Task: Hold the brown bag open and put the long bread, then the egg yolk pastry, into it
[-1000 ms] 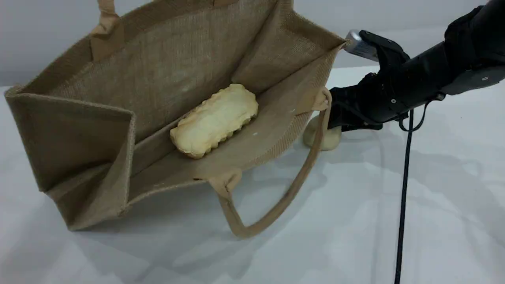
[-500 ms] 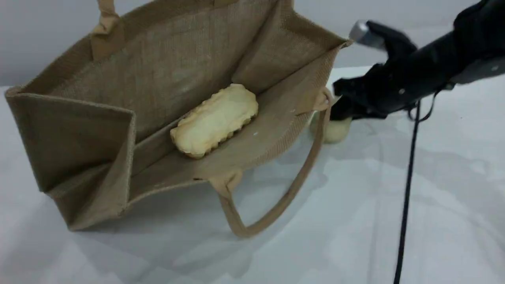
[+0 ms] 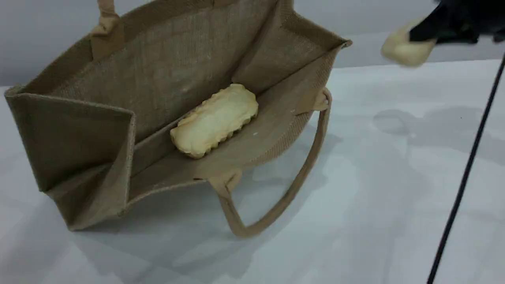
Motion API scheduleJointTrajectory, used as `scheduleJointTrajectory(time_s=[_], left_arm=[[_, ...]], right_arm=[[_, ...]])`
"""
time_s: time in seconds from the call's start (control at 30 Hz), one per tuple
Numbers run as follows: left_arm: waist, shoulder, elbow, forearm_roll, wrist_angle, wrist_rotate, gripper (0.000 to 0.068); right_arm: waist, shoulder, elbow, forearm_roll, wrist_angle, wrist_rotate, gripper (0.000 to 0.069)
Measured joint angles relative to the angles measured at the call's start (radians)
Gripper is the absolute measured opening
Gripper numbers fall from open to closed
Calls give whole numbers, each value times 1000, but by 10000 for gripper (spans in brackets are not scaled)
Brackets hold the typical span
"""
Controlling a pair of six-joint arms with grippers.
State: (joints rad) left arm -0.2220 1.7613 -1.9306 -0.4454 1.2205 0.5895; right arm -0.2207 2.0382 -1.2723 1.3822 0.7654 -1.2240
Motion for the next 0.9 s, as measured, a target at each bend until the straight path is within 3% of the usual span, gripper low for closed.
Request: scheduleJointTrajectory(time_s=[0.27,0.47,0.6,0.9], left_arm=[[0,0,0,0,0,0,83],[0,0,0,0,0,0,83],[0,0,0,-2,0,0,83],[0,0,0,-2,0,0,83]], right_arm=[[23,-160,-1,-2,314,14,57],[143,-178,-2,-68,452,80,57],[281,-169,-2,-123,401,106,57],[570,-116,-2,-115,30,151,57]])
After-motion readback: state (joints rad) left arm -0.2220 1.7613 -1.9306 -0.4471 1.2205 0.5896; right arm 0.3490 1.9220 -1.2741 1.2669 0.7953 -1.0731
